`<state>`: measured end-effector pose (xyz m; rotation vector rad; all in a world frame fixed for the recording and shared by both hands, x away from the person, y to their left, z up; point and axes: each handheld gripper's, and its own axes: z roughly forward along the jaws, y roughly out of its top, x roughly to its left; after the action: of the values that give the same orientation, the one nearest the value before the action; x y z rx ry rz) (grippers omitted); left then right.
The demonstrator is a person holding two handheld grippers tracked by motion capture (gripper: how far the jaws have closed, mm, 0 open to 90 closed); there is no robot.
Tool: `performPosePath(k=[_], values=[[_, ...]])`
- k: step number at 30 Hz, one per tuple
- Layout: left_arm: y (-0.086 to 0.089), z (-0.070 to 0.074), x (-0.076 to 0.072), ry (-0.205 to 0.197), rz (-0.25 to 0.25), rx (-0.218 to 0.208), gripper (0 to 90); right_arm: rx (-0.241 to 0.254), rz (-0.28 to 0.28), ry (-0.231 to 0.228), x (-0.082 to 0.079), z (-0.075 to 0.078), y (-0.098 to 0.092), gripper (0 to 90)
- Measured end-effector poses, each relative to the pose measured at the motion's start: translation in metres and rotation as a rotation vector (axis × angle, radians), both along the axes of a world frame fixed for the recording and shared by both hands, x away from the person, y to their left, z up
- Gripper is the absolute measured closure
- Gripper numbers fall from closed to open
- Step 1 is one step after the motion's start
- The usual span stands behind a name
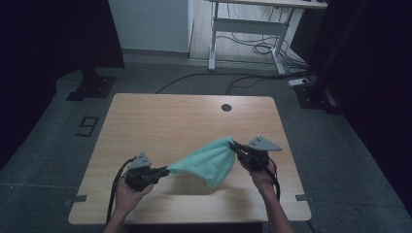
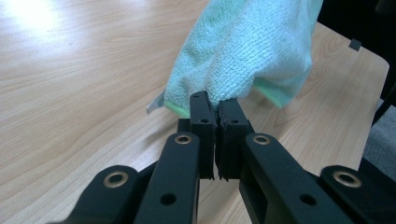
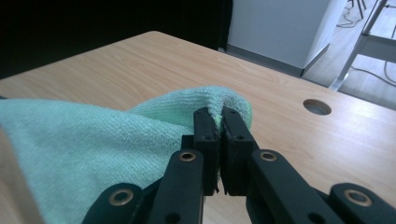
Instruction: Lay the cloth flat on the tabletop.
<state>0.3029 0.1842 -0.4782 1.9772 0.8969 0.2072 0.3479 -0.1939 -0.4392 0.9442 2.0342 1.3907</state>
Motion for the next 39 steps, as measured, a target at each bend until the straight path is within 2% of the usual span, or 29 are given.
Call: performPosePath(k=[1, 2, 3, 4, 5, 6, 7, 8, 12, 13, 14, 17, 20, 23, 24, 25, 26, 29, 31, 33, 39], values=[[0.000, -0.002, 0.001, 0.005, 0.000, 0.004, 86.2, -0.005, -0.003, 0.003, 0.004, 0.000, 0.003, 85.9], [-0.003, -0.007, 0.003, 0.017, -0.001, 0.019, 85.7, -0.009, -0.014, 0.036, 0.017, -0.008, 0.007, 85.7], [-0.003, -0.007, 0.003, 0.017, -0.001, 0.019, 85.5, -0.009, -0.014, 0.036, 0.017, -0.008, 0.007, 85.7], [-0.004, -0.010, 0.004, 0.028, -0.003, 0.032, 85.2, -0.025, -0.025, 0.078, 0.030, -0.021, 0.010, 84.7], [-0.006, -0.013, 0.006, 0.043, -0.006, 0.044, 85.2, -0.025, -0.025, 0.078, 0.030, -0.021, 0.010, 84.7], [-0.009, -0.020, 0.009, 0.073, -0.009, 0.062, 84.6, -0.038, -0.040, 0.137, 0.042, -0.037, 0.012, 82.7], [-0.009, -0.020, 0.009, 0.073, -0.009, 0.062, 84.3, -0.048, -0.044, 0.158, 0.047, -0.045, 0.014, 81.9], [-0.011, -0.027, 0.012, 0.096, -0.012, 0.077, 84.1, -0.060, -0.048, 0.183, 0.051, -0.053, 0.015, 81.0], [-0.018, -0.038, 0.013, 0.126, -0.027, 0.100, 82.2, -0.064, -0.063, 0.245, 0.059, -0.075, 0.014, 78.5], [-0.018, -0.038, 0.013, 0.126, -0.027, 0.100, 81.9, -0.064, -0.063, 0.245, 0.059, -0.075, 0.014, 78.5], [-0.022, -0.042, 0.012, 0.138, -0.038, 0.115, 81.9, -0.077, -0.080, 0.270, 0.061, -0.083, 0.012, 76.8], [-0.027, -0.045, 0.011, 0.149, -0.055, 0.130, 81.7, -0.100, -0.103, 0.287, 0.062, -0.092, 0.008, 74.6], [-0.029, -0.047, 0.011, 0.155, -0.055, 0.134, 80.4, -0.119, -0.119, 0.302, 0.062, -0.096, 0.004, 67.6], [-0.028, -0.047, 0.011, 0.148, -0.051, 0.130, 74.1, -0.096, -0.118, 0.302, 0.061, -0.095, 0.000, 66.2], [-0.026, -0.044, 0.011, 0.136, -0.039, 0.111, 69.7, -0.064, -0.115, 0.287, 0.057, -0.091, -0.004, 63.5], [-0.026, -0.044, 0.011, 0.136, -0.039, 0.111, 65.9, -0.064, -0.115, 0.287, 0.057, -0.091, -0.004, 63.5], [-0.023, -0.040, 0.011, 0.122, -0.032, 0.089, 62.5, -0.031, -0.106, 0.265, 0.050, -0.085, -0.007, 61.8], [-0.020, -0.035, 0.010, 0.092, 0.001, 0.074, 52.8, 0.000, -0.091, 0.235, 0.037, -0.081, -0.010, 59.2], [-0.019, -0.033, 0.010, 0.080, 0.038, 0.077, 45.8, 0.001, -0.084, 0.222, 0.028, -0.081, -0.011, 57.6], [-0.017, -0.031, 0.010, 0.075, 0.044, 0.068, 43.1, -0.004, -0.079, 0.214, 0.019, -0.084, -0.011, 56.2], [-0.011, -0.024, 0.007, 0.046, 0.058, 0.053, 41.3, -0.018, -0.061, 0.216, 0.001, -0.093, -0.009, 54.5]])
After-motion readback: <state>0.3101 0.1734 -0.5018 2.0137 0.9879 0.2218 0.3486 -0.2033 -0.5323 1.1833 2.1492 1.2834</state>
